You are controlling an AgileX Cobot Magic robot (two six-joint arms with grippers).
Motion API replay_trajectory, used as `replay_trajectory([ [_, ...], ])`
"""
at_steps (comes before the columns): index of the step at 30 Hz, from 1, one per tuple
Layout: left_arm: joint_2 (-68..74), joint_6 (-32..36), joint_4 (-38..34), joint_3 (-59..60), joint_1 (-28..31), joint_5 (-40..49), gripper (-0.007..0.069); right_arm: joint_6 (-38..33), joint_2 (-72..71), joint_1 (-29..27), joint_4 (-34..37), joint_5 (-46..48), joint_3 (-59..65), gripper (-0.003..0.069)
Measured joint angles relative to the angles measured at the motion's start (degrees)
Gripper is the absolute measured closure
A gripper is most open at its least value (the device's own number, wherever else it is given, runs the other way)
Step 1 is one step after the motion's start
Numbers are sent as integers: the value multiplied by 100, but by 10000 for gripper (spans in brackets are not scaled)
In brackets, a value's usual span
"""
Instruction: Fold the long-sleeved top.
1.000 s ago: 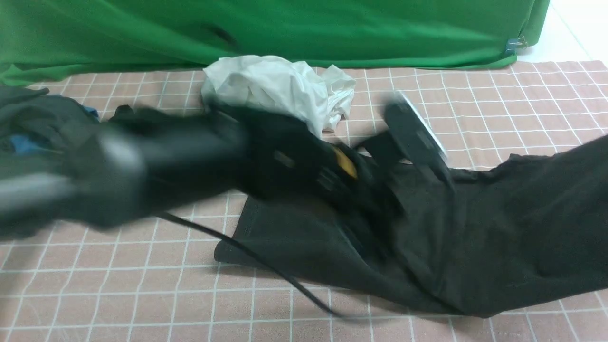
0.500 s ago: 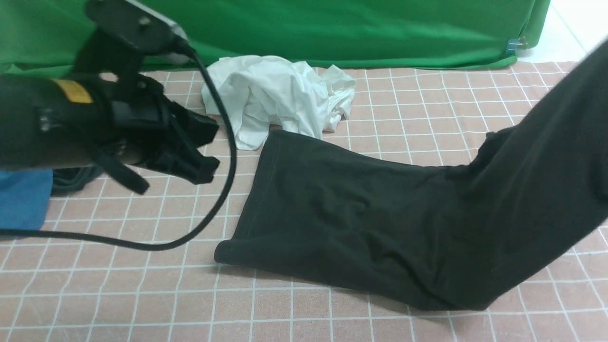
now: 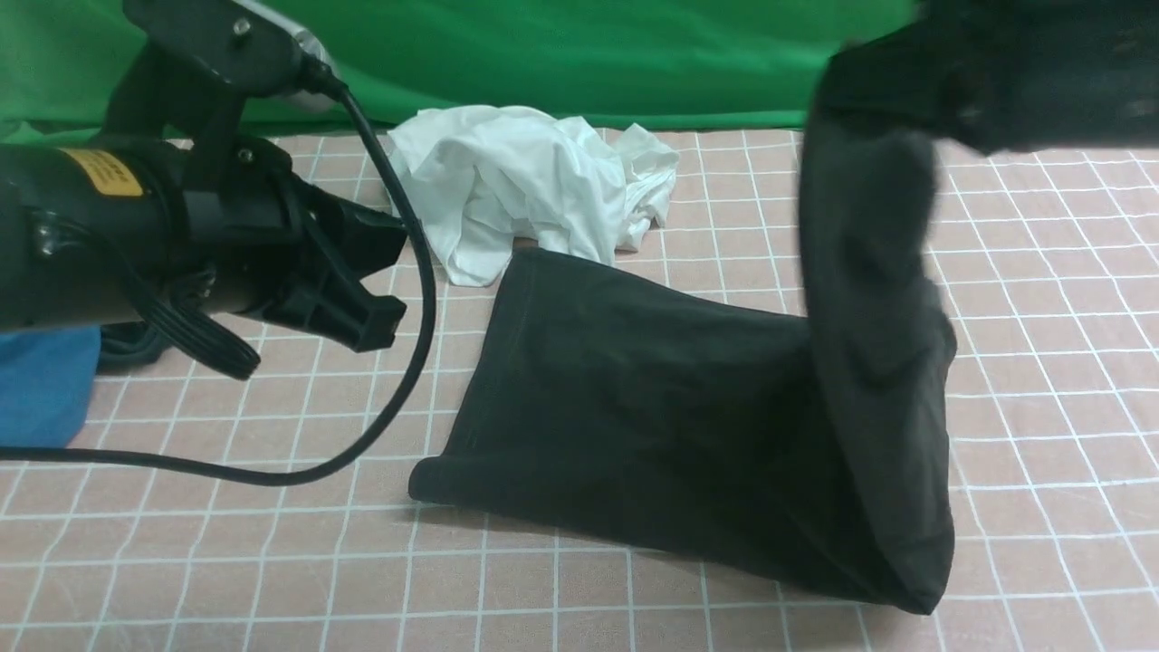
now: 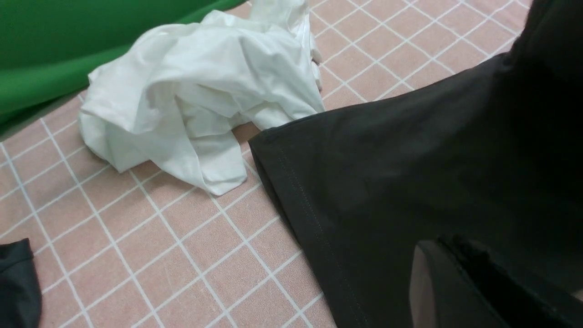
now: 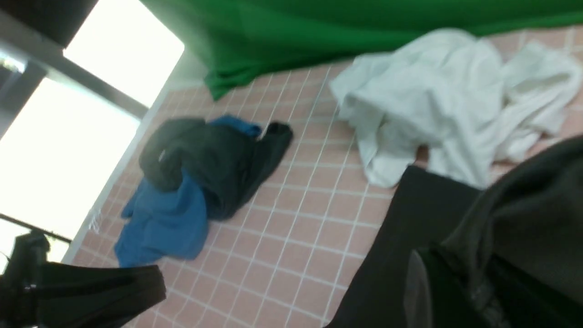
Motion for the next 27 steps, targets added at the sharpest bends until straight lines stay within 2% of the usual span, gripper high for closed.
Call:
replay_trajectory([
  [6,-122,0,144,0,0,0,605,0,882,602,5,-126,-604,564],
  [21,-200,0,213,0,20,0,605,183,2851,1292,50,-171,-1970,558],
  [24,-200,-6,213,0,20,0,605,376,3203,1397,68,-172,-2167,514],
  [27,-200,-6,213,0,20,0,605,631,3384,1434,92,-190,-2216,409],
])
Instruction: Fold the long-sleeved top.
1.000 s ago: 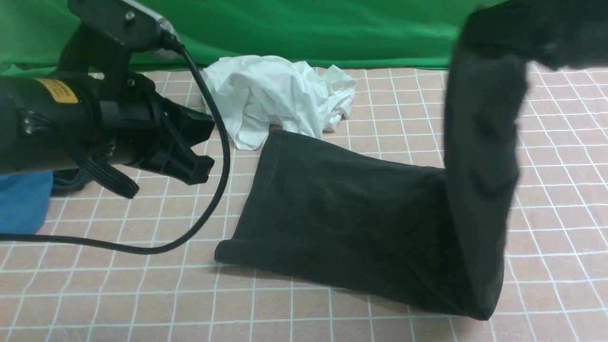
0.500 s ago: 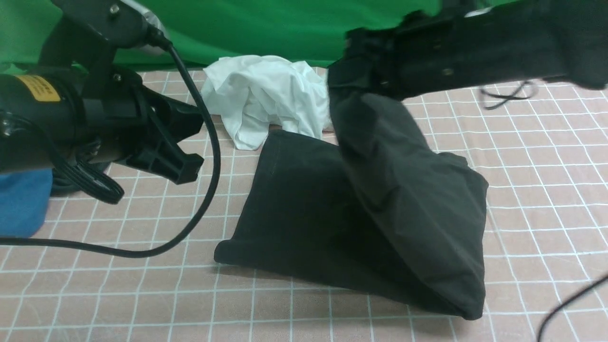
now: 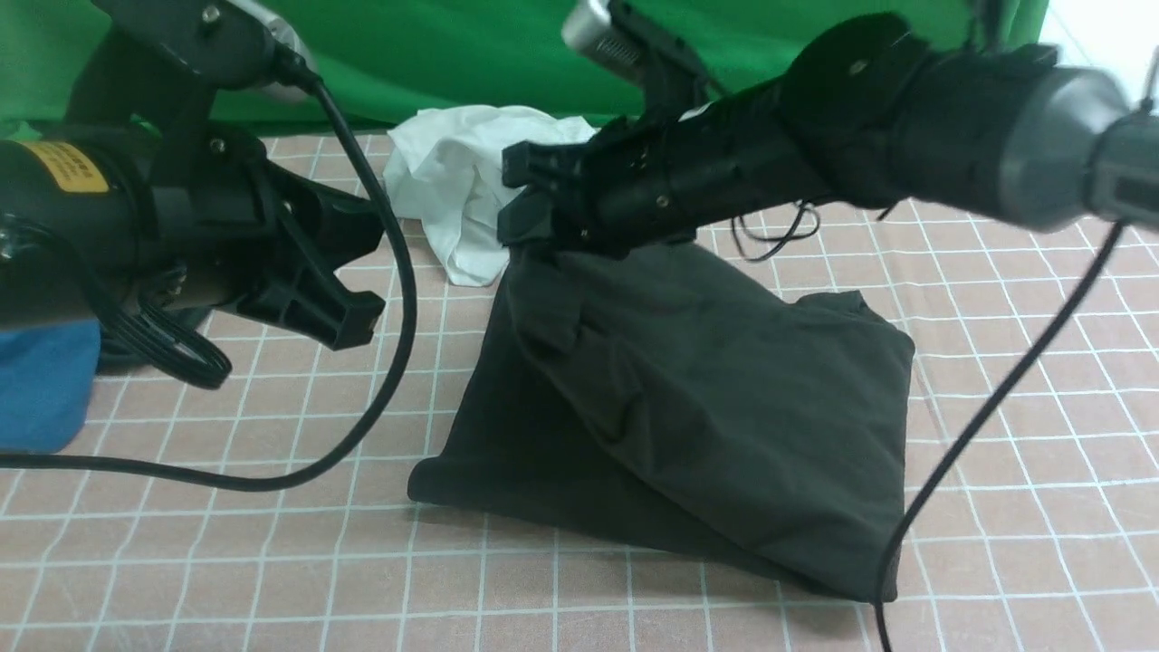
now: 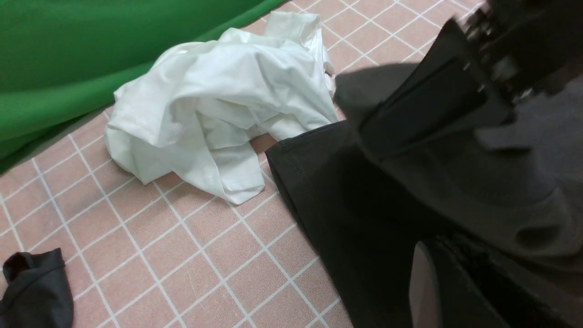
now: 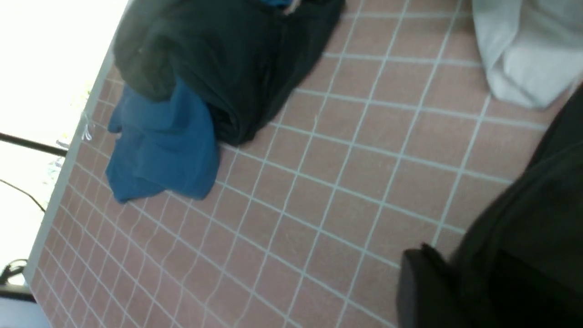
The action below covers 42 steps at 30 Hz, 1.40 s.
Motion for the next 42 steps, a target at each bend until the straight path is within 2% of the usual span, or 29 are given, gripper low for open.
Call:
replay_trajectory([
  [1,0,0,-6,0,7,0,605,43,26,6,0,0,0,379],
  [2,0,0,-20,0,7,0,605,103,49,7,0,0,0,298],
  [3,0,0,-20,0,7,0,605,104,49,7,0,0,0,298],
  [4,0,0,-35,0,7,0,605,90,35,0,9,24,0,232],
  [5,0,0,-46,0,7,6,605,90,34,-10,9,25,0,215],
  [6,0,0,-65,0,7,6,605,-3,-44,-88,-12,117,0,165],
  [8,0,0,-90,0,7,6,605,-43,-244,-292,-215,376,-6,148],
  [11,6,11,-170,0,7,24,605,128,-654,-684,-1000,936,-18,203],
  [15,213,161,-556,0,7,24,605,993,-1377,-1073,-3162,1596,180,363],
  [17,521,368,-871,0,7,24,605,1761,-1736,-1127,-4490,1737,590,428],
  [19,975,734,-1288,0,7,-5,605,2391,-1947,-1143,-5361,1739,1110,453],
  [21,1314,943,-1498,0,7,-112,605,2664,-1965,-1182,-5615,1601,1510,458],
  [24,1743,1112,-1626,0,7,-218,605,2939,-1911,-1277,-5686,1323,1888,447],
  [26,2289,1227,-1654,0,7,-276,605,3315,-1750,-1568,-5680,879,2193,371],
  [27,2327,1227,-1654,0,7,-276,605,3333,-1734,-1597,-5665,819,2204,363],
  [30,2784,1241,-1654,0,7,-133,605,3329,-1438,-2058,-5099,397,2285,174],
  [32,2827,1245,-1660,0,7,-105,605,2949,-1264,-2182,-4557,229,2297,85],
  [33,2811,1245,-1660,0,7,-101,605,2680,-1165,-2199,-4263,151,2297,65],
  [37,2591,1245,-1592,0,7,-30,605,2079,-740,-2193,-3514,-160,2297,90],
  [42,2112,1151,-1323,0,7,167,605,1958,-373,-2210,-3373,-325,2297,123],
])
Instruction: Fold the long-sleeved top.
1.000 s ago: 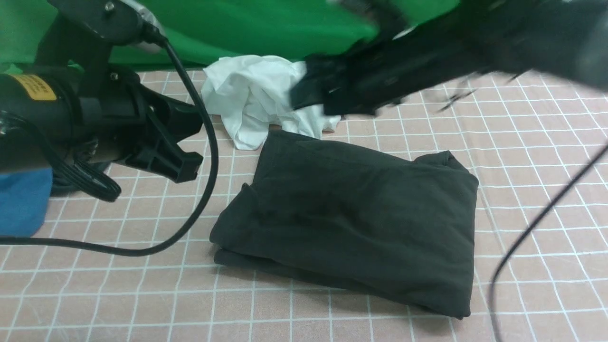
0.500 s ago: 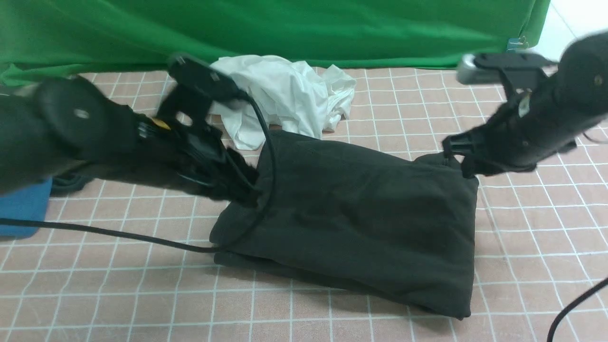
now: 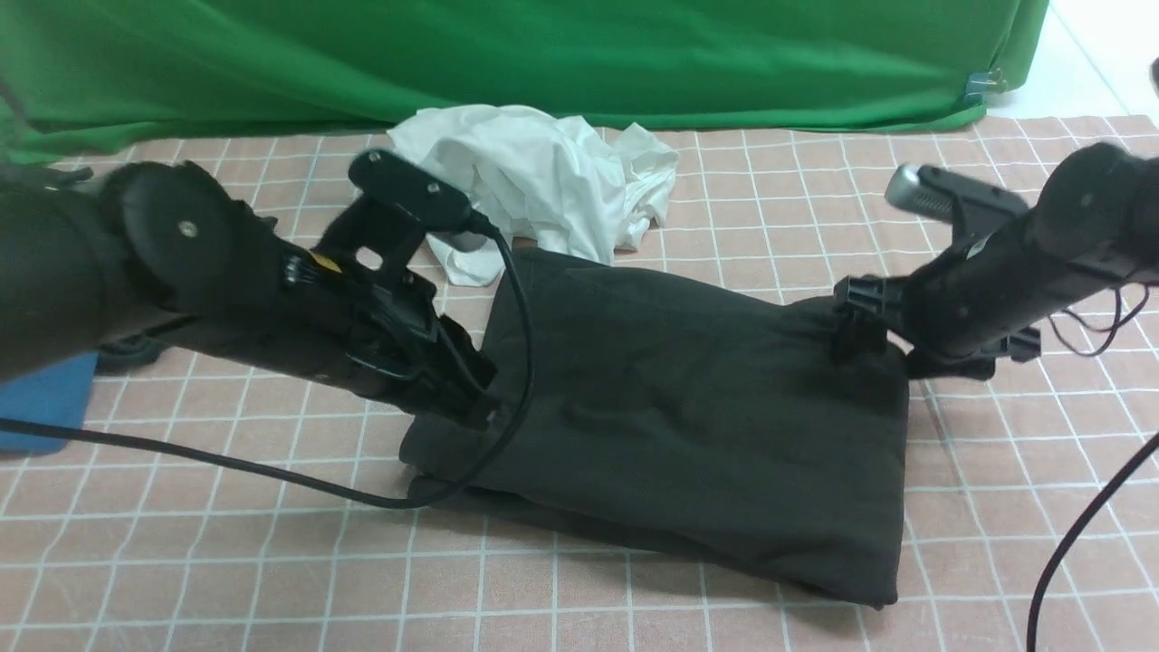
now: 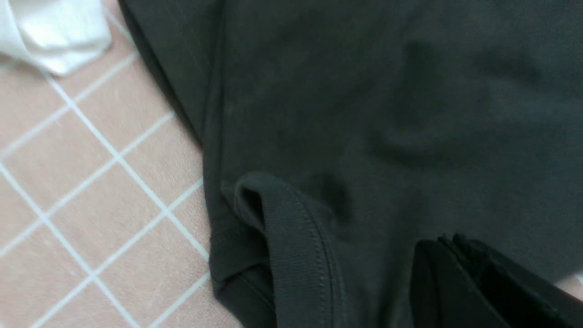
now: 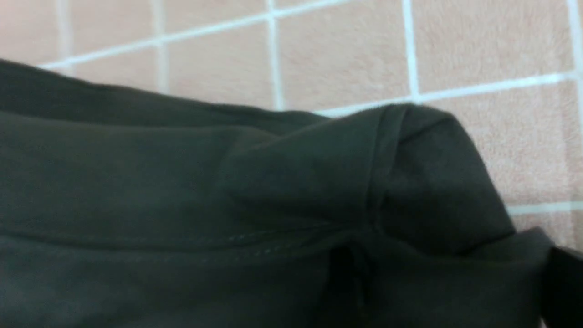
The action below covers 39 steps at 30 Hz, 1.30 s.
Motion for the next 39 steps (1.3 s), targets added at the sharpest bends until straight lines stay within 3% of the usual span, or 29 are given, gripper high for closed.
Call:
replay_trajectory([
  [7,-999,-353,399,0,0,200,605,-200,94,0,5,-177,0,153],
  [9,-1457,-399,497,5,0,368,605,-445,129,0,5,-272,0,244],
  [10,-1666,-421,520,23,0,403,605,-550,160,0,5,-332,-6,332],
  [11,-1750,-430,526,40,0,403,605,-565,159,0,5,-341,-6,332],
  [12,-2125,-529,574,143,0,397,605,-699,190,0,44,-424,-11,444],
  [14,-2532,-640,657,300,0,377,605,-852,198,7,68,-476,-31,535],
  [15,-2801,-709,708,417,0,362,605,-975,212,7,68,-485,-66,544],
  [24,-5234,-856,937,1845,0,-218,605,-1957,344,7,0,-759,-944,542],
  [28,-5941,-862,911,2296,0,-426,605,-2013,371,1,-19,-809,-1107,470],
  [30,-6389,-862,894,2634,0,-476,605,-1977,367,-40,-41,-739,-1133,272],
  [31,-6419,-862,894,2654,0,-476,605,-1964,361,-39,-48,-730,-1133,256],
  [32,-6614,-862,872,2793,0,-534,605,-1910,316,-65,-74,-592,-1133,156],
  [33,-6783,-862,843,2892,0,-627,605,-1840,209,-79,-130,-373,-1133,103],
  [36,-7025,-862,760,3064,0,-968,605,-1809,-138,-85,-291,135,-1133,111],
  [39,-7210,-862,674,3246,0,-1417,605,-1802,-808,-91,-423,680,-974,277],
])
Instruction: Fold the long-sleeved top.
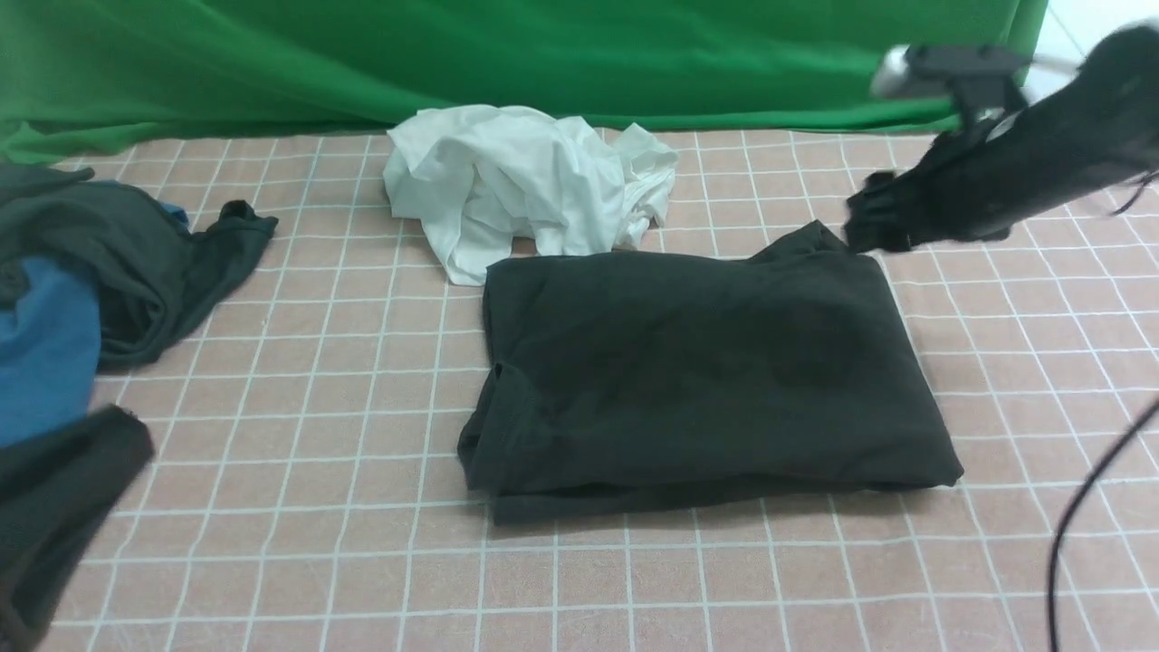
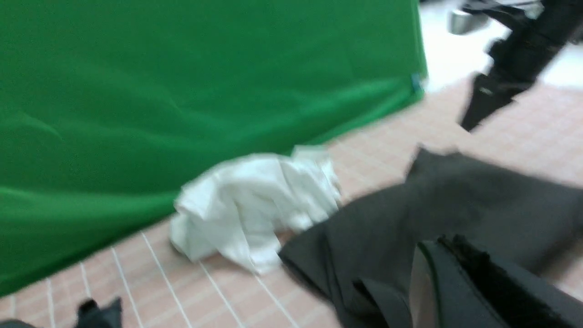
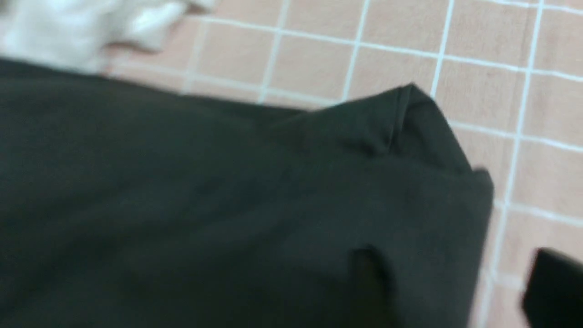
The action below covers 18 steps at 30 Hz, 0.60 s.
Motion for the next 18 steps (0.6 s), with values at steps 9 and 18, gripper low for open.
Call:
replay_trajectory([
  [9,-31,0,-18,120,0,-212,605,211,-3094,0,-58,493,1927,491],
  [18,-31,0,-18,124,0,-212,605,438,-5542,0,-76,550,3422,489],
])
